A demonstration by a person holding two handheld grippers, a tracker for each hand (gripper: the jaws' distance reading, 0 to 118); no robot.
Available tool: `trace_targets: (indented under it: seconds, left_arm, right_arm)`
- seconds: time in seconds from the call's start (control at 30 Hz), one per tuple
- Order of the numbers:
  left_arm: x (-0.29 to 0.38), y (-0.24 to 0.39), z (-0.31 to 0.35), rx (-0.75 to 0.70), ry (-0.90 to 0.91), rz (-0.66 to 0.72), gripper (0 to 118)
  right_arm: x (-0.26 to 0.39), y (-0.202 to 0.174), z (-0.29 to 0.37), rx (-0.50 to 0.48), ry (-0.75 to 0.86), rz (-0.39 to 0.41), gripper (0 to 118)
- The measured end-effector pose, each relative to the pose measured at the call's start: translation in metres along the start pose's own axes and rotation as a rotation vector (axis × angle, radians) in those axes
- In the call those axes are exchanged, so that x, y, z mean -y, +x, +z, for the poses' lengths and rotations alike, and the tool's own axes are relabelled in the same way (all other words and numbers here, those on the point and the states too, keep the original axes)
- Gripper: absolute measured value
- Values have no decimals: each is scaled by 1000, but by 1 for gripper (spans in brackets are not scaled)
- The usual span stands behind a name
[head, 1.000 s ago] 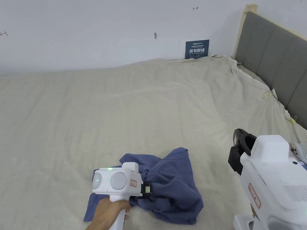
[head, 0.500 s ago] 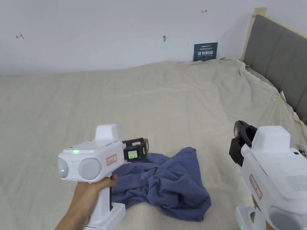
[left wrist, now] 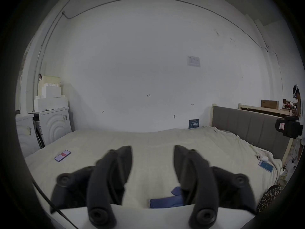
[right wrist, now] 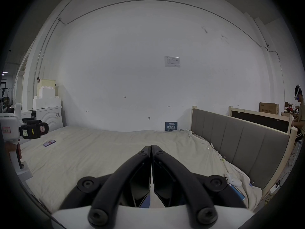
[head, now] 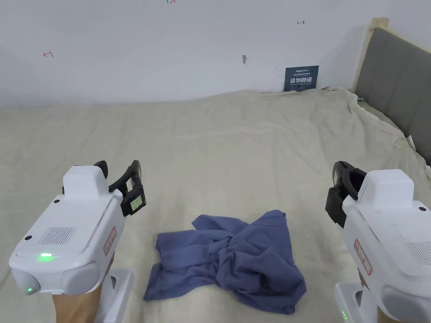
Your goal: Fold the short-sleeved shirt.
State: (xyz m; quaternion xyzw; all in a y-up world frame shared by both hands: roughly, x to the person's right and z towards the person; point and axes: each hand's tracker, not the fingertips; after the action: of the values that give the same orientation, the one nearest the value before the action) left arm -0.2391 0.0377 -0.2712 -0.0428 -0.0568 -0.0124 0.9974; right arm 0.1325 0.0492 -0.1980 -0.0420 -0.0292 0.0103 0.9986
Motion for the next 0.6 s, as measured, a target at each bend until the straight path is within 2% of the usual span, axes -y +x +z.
trace_targets:
  seconds: [0.03,0.07,0.1,0.13,0.4,0.6]
  left_arm:
    - [3,-3,-1,0,5,29,37]
    - [5,-4,0,-3,4,42,17]
    - [8,-5,0,-8,5,50,3]
    - [11,-6,1,-17,3,57,0]
    - [20,-14,-3,-35,-58,74,0]
    - [42,-21,-30,-9,-337,99,0]
  right_arm:
    - [0,-1,0,-2,1,3,0]
    - [0,-2,-1,-4,2,6,0]
    - [-1,-5,-1,-6,2,10,0]
    - [-1,-6,-1,-7,2,13,0]
    - [-1,-11,-4,-16,-2,21,0]
    - [2,-12,-7,-23,-15,16,0]
